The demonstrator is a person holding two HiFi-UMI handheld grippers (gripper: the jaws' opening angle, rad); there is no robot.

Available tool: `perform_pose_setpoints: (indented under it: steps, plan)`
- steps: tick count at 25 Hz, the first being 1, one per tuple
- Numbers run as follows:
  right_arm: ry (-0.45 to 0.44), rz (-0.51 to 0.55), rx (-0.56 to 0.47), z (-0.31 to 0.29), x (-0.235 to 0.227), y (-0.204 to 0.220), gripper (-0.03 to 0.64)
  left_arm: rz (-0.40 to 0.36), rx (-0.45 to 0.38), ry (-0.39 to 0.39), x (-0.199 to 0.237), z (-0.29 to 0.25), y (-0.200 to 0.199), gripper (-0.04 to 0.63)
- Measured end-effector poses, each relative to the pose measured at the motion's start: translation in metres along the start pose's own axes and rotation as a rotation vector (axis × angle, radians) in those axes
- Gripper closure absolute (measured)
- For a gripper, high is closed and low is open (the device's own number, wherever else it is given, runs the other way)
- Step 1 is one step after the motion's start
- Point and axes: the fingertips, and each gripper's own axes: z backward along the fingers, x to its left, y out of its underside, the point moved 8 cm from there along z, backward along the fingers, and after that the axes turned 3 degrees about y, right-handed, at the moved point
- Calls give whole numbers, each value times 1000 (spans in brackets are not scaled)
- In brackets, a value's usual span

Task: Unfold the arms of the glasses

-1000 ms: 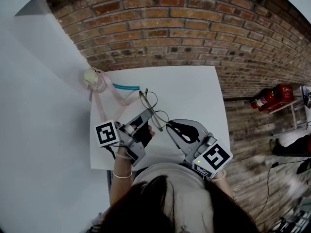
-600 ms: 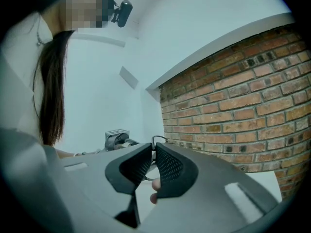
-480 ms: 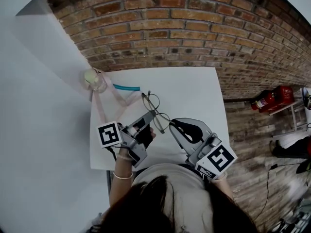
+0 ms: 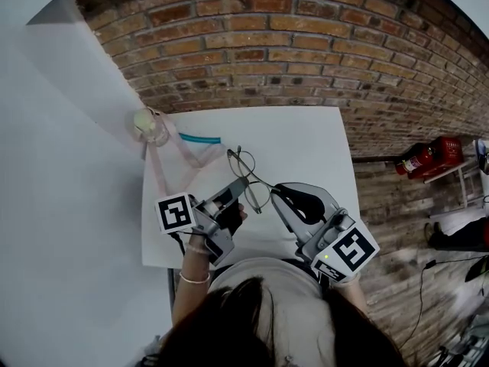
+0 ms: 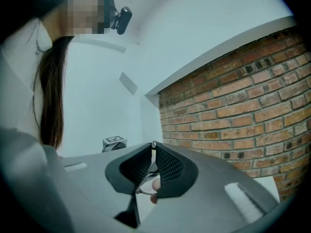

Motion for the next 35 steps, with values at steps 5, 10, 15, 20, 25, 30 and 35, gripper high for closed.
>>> perform_pose_setpoints:
  steps: [5, 10, 15, 20, 25, 30, 35]
  plan:
    - [0, 5, -16, 0, -2, -6, 583, -1, 9, -3, 1, -1, 3, 573]
    - [-1, 14, -23, 1, -3, -11, 583, 3, 17, -8, 0, -2, 7, 572]
    - [2, 22, -27, 0, -4, -13, 583, 5, 26, -8, 1, -3, 8, 573]
    - [3, 27, -30, 0, -5, -14, 584, 0, 32, -12, 2, -3, 10, 572]
    - [3, 31, -35, 0, -6, -17, 584, 5, 40, -15, 3, -4, 13, 572]
    - [4, 32, -35, -1, -8, -18, 584, 7, 45, -13, 4, -3, 15, 572]
    - [6, 30, -39, -2, -9, -19, 584, 15, 52, -18, 5, -3, 17, 572]
